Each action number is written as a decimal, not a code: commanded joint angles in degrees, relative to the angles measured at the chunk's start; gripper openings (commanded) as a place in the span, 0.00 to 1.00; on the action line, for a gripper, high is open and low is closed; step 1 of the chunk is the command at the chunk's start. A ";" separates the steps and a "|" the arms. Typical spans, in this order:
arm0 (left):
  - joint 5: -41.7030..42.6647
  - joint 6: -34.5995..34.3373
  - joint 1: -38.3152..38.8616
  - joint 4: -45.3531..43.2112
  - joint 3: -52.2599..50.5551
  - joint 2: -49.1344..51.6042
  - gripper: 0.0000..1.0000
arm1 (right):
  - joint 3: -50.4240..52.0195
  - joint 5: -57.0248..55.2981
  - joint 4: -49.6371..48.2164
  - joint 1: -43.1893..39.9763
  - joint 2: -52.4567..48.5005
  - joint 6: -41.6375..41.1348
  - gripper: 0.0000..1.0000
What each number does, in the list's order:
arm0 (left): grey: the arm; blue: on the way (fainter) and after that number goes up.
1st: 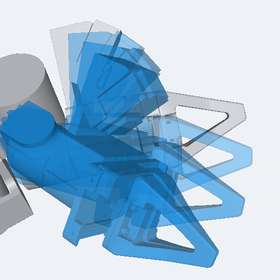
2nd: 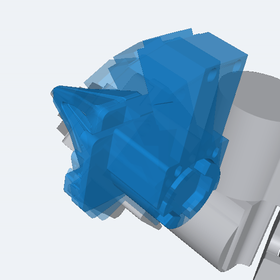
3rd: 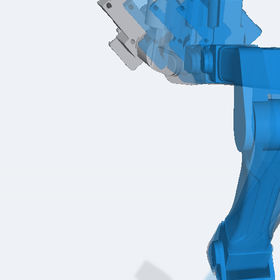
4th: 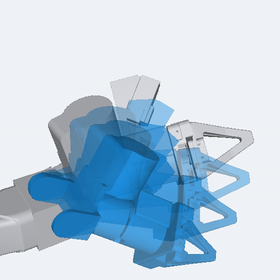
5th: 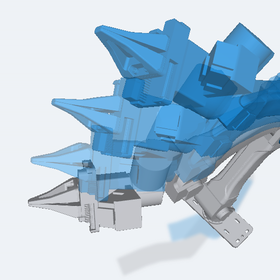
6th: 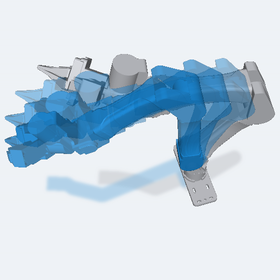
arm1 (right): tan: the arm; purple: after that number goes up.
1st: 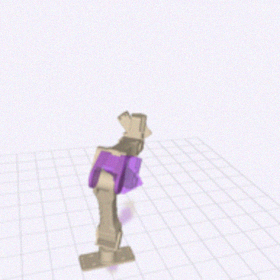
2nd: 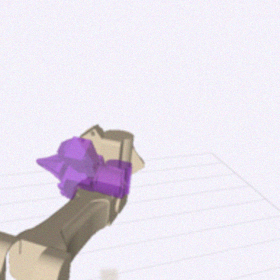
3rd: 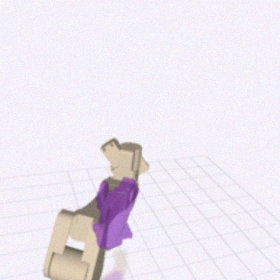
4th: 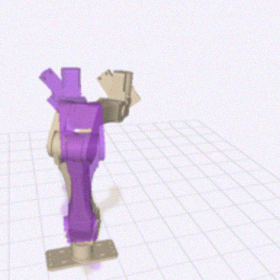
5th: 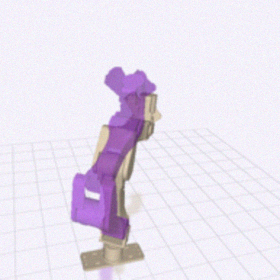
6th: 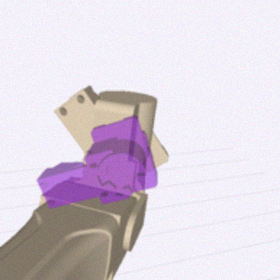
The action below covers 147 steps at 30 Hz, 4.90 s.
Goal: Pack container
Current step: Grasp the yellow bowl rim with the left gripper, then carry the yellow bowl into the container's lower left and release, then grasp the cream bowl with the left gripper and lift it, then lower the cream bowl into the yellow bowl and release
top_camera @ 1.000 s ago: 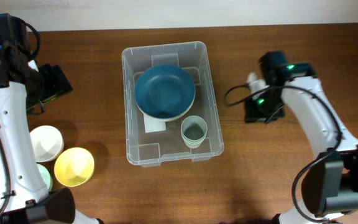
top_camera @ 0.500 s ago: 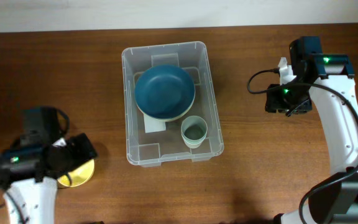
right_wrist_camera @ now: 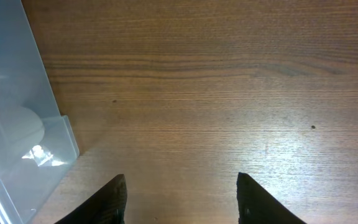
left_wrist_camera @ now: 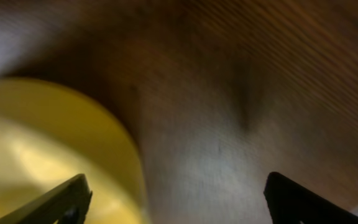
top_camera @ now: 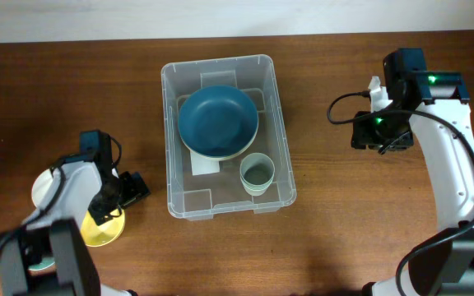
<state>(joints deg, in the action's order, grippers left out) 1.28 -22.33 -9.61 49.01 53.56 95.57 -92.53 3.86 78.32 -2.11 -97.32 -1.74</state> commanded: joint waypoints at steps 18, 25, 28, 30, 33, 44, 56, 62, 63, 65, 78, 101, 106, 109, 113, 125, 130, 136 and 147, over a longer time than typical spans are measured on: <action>-0.55 1.44 2.82 14.12 18.67 -6.62 0.01 | -3.28 -0.94 -3.19 -15.21 4.11 -8.68 0.49; 1.49 1.33 20.72 17.90 27.08 -16.98 0.01 | -3.26 0.22 -2.19 -22.77 5.09 -10.99 0.55; 1.29 1.38 30.38 16.57 28.37 -17.07 0.01 | -3.21 0.20 -2.21 -22.27 5.09 -10.99 0.55; 1.29 1.38 36.06 15.74 28.35 -15.76 0.01 | -3.21 0.22 -2.19 -21.84 5.09 -10.97 0.55; 1.36 1.38 40.65 16.00 28.35 -12.46 0.01 | -3.21 0.20 -2.14 -21.42 5.09 -10.93 0.55; 1.33 -7.30 44.50 15.87 28.28 8.35 0.01 | -3.21 0.37 -1.33 -21.42 5.09 -10.62 0.56; -2.60 -6.08 40.39 22.43 36.85 6.34 0.42 | -3.21 0.37 -1.27 -21.42 5.09 -10.56 0.56; -14.75 -5.90 25.05 28.83 47.67 -8.35 0.70 | -3.21 0.39 -1.27 -21.42 5.09 -10.56 0.56; -15.26 -5.88 20.65 28.76 47.65 -10.01 0.71 | -3.21 0.39 -1.27 -21.42 5.09 -10.58 0.56; -13.64 -3.32 11.10 28.83 47.65 -10.95 0.72 | -3.21 0.39 -1.25 -21.42 5.09 -10.58 0.56; -2.45 1.42 -14.88 23.98 43.87 19.96 0.72 | -3.21 0.39 -1.18 -21.42 5.09 -10.56 0.56; -0.37 3.98 1.44 29.35 54.27 9.40 0.01 | -3.21 0.39 -1.14 -21.42 5.09 -10.58 0.56; -0.61 3.34 19.74 31.12 54.27 -1.38 0.01 | -3.21 0.39 -1.16 -21.42 5.09 -10.58 0.56; -1.25 1.99 29.11 33.05 53.77 -1.16 0.01 | -3.21 0.37 -1.16 -21.42 5.09 -10.56 0.56; -1.25 -2.40 39.30 31.52 46.71 -0.42 0.01 | -3.17 0.37 -1.11 -21.42 5.09 -10.56 0.56; 0.66 -5.46 44.74 11.37 26.29 1.38 0.23 | -3.17 0.39 -0.90 -21.40 5.09 -10.56 0.56; -2.69 -5.51 43.50 12.79 28.33 0.11 0.49 | -3.17 0.39 -0.90 -21.42 5.09 -10.56 0.56; -19.30 -13.84 30.58 21.81 30.16 -16.33 0.54 | -3.17 0.39 -0.90 -21.42 5.09 -10.54 0.56; -13.07 -8.09 -13.73 17.29 11.63 -28.00 0.83 | -3.17 0.35 -0.94 -19.93 5.09 -10.47 0.56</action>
<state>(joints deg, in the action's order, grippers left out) -16.97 -35.22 -14.41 69.84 72.25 64.16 -94.72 4.10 77.43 -23.59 -93.14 -11.99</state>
